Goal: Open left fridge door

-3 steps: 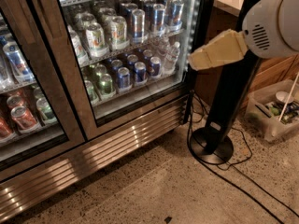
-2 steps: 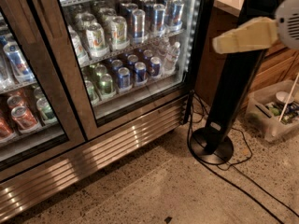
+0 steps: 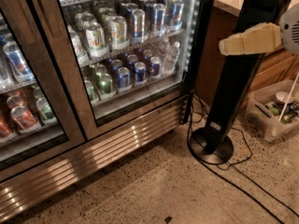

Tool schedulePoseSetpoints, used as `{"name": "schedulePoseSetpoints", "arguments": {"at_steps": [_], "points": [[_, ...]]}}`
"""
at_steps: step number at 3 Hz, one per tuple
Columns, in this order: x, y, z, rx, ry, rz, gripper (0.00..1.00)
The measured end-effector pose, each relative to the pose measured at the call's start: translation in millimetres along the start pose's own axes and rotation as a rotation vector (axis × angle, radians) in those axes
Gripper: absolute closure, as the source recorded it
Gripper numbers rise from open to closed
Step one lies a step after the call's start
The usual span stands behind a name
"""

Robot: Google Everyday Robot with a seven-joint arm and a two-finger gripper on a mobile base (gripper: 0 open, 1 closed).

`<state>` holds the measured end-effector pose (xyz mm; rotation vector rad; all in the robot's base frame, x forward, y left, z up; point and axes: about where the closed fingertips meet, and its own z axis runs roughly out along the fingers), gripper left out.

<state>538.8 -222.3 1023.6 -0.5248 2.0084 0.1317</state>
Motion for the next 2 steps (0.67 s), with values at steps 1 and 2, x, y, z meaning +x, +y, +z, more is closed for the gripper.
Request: {"name": "schedulePoseSetpoints", "arguments": {"at_steps": [1, 2], "points": [[-1, 5, 3, -0.057, -0.008, -0.025, 0.00], [-13, 31, 10, -0.247, -0.046, -0.082, 0.00]]}}
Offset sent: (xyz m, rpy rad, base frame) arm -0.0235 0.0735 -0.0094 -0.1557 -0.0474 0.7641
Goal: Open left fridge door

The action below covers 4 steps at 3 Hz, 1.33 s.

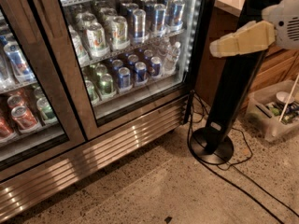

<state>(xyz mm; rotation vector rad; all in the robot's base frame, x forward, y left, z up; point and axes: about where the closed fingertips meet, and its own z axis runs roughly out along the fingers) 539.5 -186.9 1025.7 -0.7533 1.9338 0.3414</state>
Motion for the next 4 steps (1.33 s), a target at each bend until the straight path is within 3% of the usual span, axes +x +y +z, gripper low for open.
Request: {"name": "schedulePoseSetpoints", "arguments": {"at_steps": [1, 2, 3, 4], "points": [[-7, 37, -15, -0.063, 0.016, -0.216, 0.00], [-6, 45, -17, -0.062, 0.025, -0.328, 0.00], [-6, 44, -17, -0.062, 0.024, -0.328, 0.00], [-18, 63, -8, -0.117, 0.008, -0.407, 0.00]]}}
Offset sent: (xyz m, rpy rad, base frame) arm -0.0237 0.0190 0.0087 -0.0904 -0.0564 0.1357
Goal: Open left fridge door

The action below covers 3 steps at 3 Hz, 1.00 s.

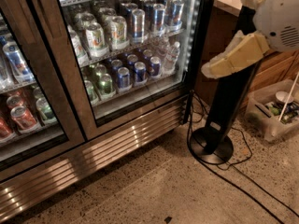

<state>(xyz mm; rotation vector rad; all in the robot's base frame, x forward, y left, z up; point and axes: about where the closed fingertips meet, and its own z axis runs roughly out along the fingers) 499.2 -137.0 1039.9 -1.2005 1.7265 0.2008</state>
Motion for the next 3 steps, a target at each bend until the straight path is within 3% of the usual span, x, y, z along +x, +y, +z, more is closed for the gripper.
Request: {"name": "schedulePoseSetpoints", "arguments": {"at_steps": [1, 2, 3], "points": [[-27, 27, 7, -0.003, -0.045, -0.102, 0.00], [-31, 28, 9, 0.000, -0.048, -0.122, 0.00], [-42, 19, 15, 0.010, -0.051, -0.221, 0.00]]}}
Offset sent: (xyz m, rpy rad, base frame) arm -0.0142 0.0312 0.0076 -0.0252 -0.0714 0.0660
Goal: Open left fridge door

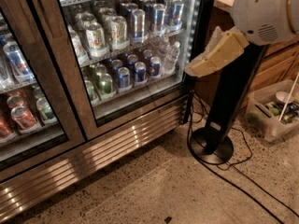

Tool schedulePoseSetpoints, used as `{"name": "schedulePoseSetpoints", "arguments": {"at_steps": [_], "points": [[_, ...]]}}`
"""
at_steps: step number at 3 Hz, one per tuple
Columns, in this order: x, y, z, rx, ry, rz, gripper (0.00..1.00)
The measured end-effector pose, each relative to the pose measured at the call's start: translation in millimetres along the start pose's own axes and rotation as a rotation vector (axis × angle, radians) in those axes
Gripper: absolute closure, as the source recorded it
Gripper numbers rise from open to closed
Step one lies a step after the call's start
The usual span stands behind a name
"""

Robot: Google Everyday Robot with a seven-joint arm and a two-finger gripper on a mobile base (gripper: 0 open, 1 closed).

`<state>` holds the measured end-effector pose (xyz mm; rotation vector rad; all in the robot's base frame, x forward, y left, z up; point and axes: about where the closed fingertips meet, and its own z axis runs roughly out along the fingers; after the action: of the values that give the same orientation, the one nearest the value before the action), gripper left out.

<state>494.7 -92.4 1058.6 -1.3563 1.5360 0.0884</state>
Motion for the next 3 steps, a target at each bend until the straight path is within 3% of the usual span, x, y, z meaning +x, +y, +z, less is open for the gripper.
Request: {"name": "schedulePoseSetpoints", "arguments": {"at_steps": [1, 2, 3], "points": [[-20, -3, 19, 0.055, 0.036, -0.231, 0.00], [-27, -17, 15, 0.114, 0.037, -0.275, 0.00], [-28, -17, 15, 0.113, 0.037, -0.275, 0.00]]}}
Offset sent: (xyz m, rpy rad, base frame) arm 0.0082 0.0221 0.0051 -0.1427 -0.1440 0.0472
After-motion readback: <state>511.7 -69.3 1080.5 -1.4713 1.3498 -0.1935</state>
